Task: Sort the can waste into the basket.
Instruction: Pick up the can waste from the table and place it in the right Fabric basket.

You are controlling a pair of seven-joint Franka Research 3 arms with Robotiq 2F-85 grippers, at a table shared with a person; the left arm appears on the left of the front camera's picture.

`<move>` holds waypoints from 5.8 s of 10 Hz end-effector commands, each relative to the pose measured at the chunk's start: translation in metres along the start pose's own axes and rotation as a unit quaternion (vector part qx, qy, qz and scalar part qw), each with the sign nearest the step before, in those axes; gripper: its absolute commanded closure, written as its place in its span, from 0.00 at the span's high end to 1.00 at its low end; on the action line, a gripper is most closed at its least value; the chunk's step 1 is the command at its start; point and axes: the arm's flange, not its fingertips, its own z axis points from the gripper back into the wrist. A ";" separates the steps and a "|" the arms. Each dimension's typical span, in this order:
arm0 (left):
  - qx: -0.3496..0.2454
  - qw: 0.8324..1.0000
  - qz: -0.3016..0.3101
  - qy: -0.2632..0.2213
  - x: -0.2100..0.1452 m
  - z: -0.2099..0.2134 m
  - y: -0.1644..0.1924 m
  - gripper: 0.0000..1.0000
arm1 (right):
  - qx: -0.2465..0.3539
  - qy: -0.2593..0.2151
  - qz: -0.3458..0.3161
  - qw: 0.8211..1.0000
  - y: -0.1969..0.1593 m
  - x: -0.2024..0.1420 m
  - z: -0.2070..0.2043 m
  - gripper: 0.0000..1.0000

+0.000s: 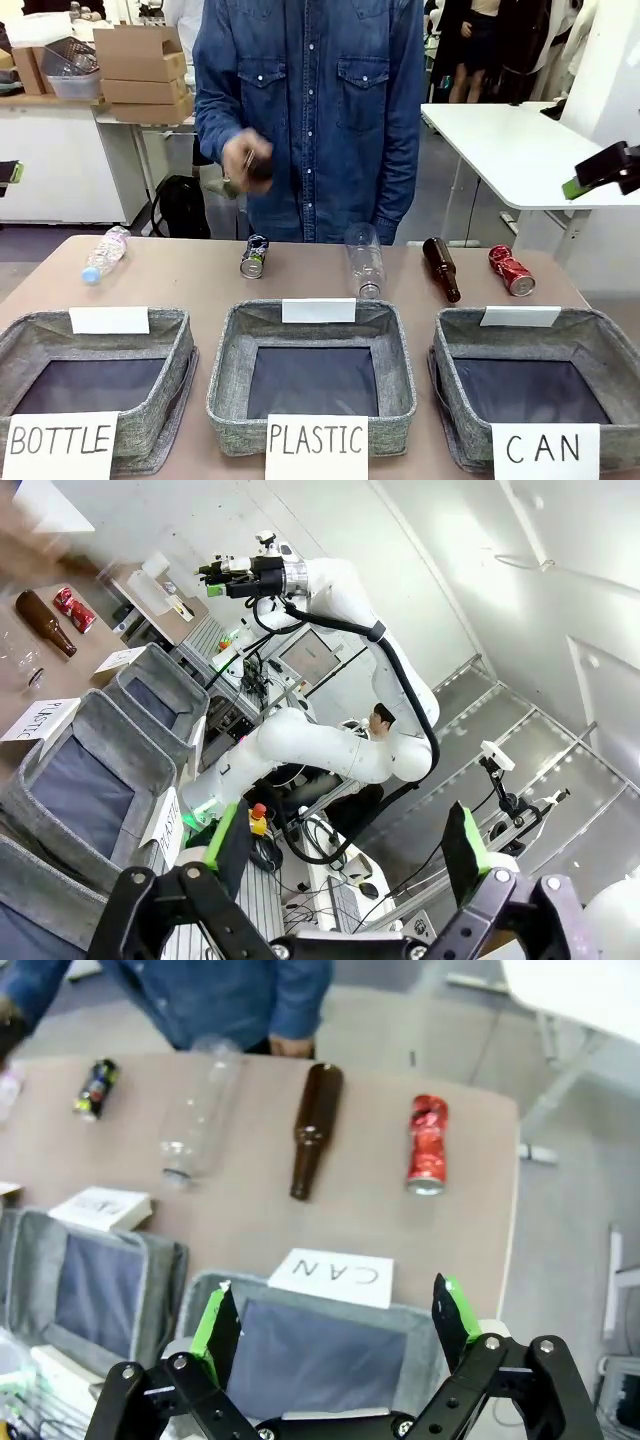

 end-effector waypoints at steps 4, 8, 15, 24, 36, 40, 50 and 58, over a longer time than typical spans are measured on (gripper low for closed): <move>-0.007 1.000 -0.012 0.003 0.000 0.002 -0.002 1.00 | -0.044 0.109 0.018 0.993 -0.062 0.063 -0.048 1.00; -0.007 1.000 -0.012 0.003 0.000 0.002 -0.002 1.00 | 0.076 0.148 -0.034 0.986 -0.158 0.120 -0.164 1.00; -0.007 1.000 -0.012 0.003 0.000 0.002 -0.002 1.00 | 0.032 0.240 -0.109 0.964 -0.197 0.118 -0.364 1.00; -0.007 1.000 -0.012 0.003 0.000 0.002 -0.002 1.00 | 0.040 0.291 -0.107 0.950 -0.187 0.115 -0.417 1.00; -0.007 1.000 -0.012 0.003 0.000 0.002 -0.002 1.00 | 0.054 0.309 -0.103 0.944 -0.184 0.121 -0.408 0.11; -0.007 1.000 -0.012 0.003 0.000 0.002 -0.002 1.00 | 0.070 0.351 -0.095 0.929 -0.125 0.141 -0.204 0.11; -0.007 1.000 -0.012 0.003 0.000 0.002 -0.002 1.00 | 0.260 0.313 0.667 0.624 0.061 -0.053 -0.067 0.11; -0.007 1.000 -0.012 0.003 0.000 0.002 -0.002 1.00 | 0.414 0.185 0.683 0.572 0.054 -0.030 -0.079 0.11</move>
